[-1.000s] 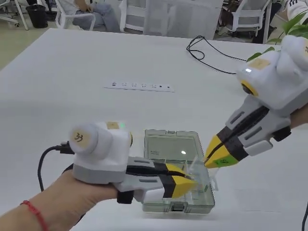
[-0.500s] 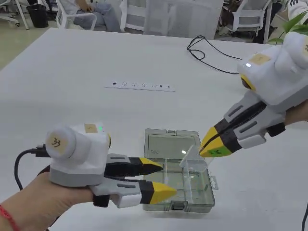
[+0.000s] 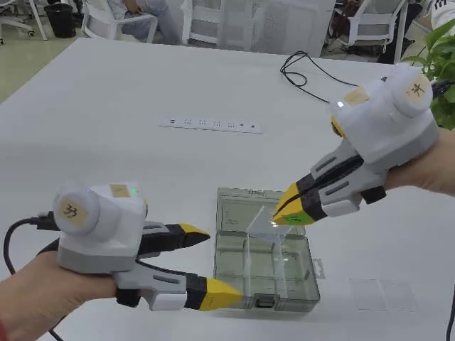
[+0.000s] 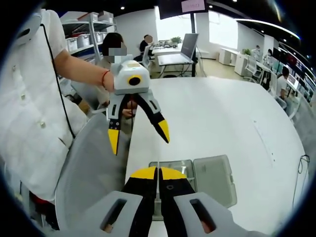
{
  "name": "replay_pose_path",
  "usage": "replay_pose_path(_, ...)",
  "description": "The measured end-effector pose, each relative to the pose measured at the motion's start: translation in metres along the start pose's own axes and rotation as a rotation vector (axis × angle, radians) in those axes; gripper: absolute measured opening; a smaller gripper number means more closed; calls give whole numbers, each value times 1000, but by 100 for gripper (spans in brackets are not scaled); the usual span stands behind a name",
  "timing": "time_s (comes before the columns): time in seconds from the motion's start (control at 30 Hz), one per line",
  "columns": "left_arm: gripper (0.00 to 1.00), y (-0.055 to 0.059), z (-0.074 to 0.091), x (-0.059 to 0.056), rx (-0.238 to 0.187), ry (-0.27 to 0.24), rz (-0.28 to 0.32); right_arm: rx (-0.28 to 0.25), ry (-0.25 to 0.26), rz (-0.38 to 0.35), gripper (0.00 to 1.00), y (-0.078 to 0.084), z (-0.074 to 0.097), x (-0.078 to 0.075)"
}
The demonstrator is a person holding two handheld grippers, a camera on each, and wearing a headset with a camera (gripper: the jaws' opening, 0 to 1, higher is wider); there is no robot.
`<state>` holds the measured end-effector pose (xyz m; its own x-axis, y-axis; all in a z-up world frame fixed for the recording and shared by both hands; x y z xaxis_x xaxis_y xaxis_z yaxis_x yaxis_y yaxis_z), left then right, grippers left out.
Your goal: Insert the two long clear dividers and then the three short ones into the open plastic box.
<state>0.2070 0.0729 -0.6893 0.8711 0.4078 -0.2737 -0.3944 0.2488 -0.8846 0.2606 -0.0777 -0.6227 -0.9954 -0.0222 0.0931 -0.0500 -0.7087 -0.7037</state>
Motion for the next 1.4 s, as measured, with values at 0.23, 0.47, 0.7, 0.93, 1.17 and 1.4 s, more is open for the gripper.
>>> replay_pose_path(0.23, 80, 3, 4, 3, -8, -11, -4, 6, 25, -4, 3, 3, -21, -5)
replay_pose_path(0.47, 91, 7, 8, 5, -17, -20, -1, 5, 44, -23, 3, 9, -39, -7)
replay_pose_path(0.7, 98, 8, 9, 3, -24, -13, 1, 0, 55, -38, 3, 16, -54, -12)
replay_pose_path(0.93, 100, 10, 11, 4, -23, -18, 6, 4, 59, -52, 3, 27, -67, -18)
replay_pose_path(1.17, 100, 11, 12, 3, -21, -18, 11, 22, 69, -49, 3, 32, -68, -22)
replay_pose_path(1.4, 100, 12, 12, 2, -25, -18, 21, 24, 65, -54, 3, 34, -71, -24)
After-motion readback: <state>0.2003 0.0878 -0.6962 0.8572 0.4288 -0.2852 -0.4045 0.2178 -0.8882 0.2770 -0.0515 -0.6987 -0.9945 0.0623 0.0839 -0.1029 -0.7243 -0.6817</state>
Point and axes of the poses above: the centre of the closed fingertips' face, and the gripper's own axes: z roughly backward along the fingers, x roughly to its left, y roughly out of its underside, the point moved 7 cm from there along z, roughly backward along the fingers
